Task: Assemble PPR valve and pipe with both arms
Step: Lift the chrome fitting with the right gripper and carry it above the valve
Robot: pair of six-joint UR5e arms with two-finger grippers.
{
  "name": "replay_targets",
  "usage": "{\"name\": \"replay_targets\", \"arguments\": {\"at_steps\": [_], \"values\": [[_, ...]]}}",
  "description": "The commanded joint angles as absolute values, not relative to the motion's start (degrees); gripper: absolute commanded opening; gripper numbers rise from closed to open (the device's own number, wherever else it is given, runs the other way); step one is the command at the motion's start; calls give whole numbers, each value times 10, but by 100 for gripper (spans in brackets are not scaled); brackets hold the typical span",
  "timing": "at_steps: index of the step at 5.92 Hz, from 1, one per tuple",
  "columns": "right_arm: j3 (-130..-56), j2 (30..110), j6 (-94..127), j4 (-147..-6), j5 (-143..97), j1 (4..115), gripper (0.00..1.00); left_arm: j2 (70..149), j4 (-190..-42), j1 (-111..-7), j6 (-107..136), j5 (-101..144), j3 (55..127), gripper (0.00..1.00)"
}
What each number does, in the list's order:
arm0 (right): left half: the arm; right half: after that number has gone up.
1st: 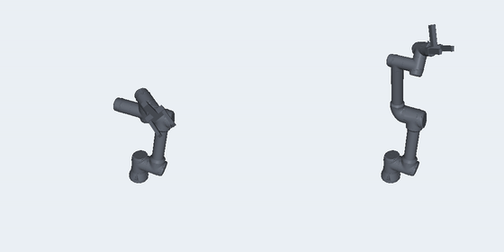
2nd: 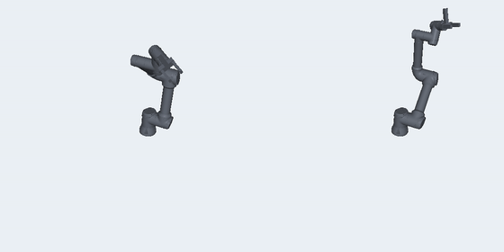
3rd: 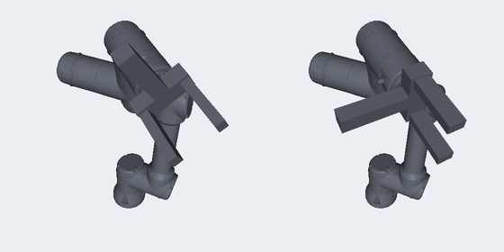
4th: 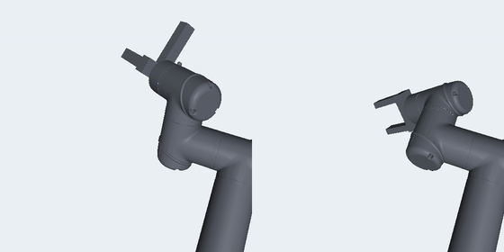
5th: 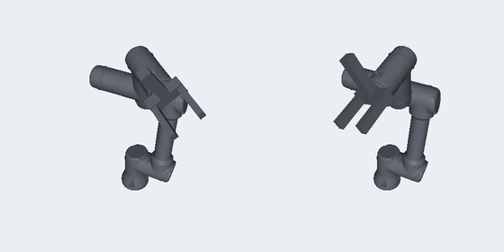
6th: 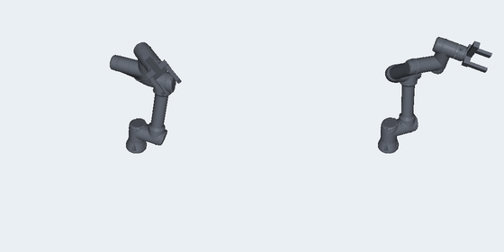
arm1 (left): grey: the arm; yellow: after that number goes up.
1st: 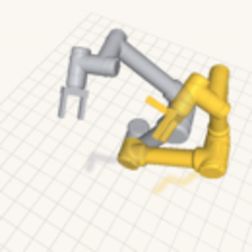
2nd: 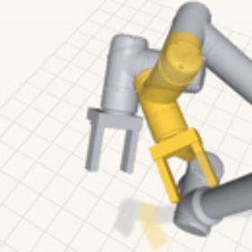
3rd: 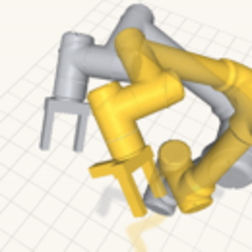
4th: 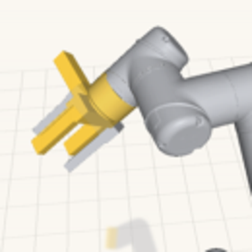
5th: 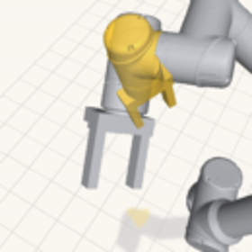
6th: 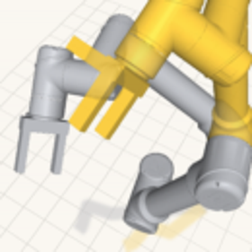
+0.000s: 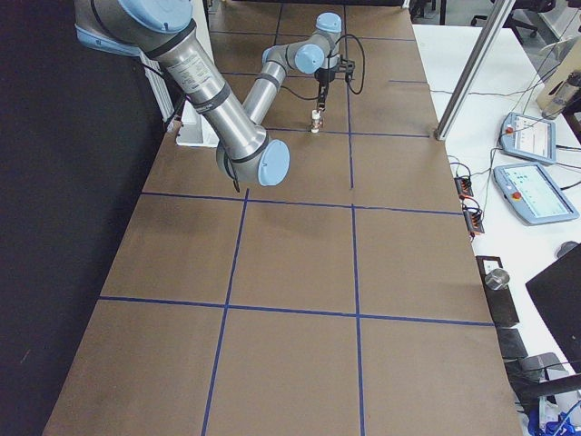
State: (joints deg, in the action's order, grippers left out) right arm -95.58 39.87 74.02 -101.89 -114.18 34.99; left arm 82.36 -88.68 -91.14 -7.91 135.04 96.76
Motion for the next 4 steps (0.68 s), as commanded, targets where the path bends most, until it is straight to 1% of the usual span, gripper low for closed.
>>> {"name": "replay_targets", "arguments": {"at_steps": [1,2,4], "values": [[-900,348,759,-1020,-1124,335,0,824,-887,-911,-79,1350,966,100],[-885,339,760,-1020,-1119,333,0,824,-887,-911,-79,1350,961,100],[-882,347,759,-1021,-1107,326,0,824,-887,-911,-78,1350,962,100]]}}
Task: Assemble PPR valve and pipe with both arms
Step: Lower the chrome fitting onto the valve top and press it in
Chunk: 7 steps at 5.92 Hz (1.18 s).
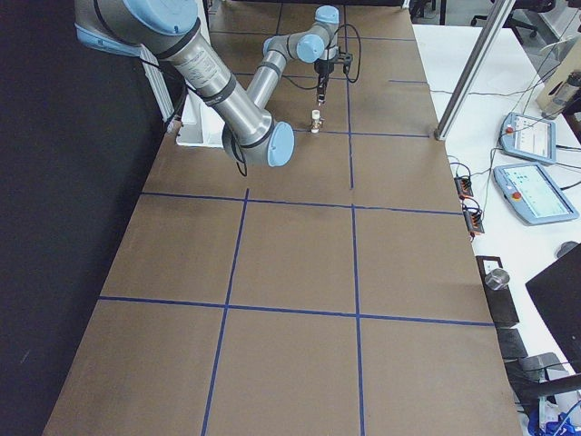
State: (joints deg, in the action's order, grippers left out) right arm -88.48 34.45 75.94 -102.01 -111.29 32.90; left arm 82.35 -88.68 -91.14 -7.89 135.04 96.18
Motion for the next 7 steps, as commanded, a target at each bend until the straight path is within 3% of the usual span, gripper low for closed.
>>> {"name": "replay_targets", "arguments": {"at_steps": [1,7], "values": [[-883,349,759,-1028,-1106,326,0,824,-887,-911,-78,1350,962,100],[-883,353,759,-1040,-1095,315,0,824,-887,-911,-79,1351,962,100]]}}
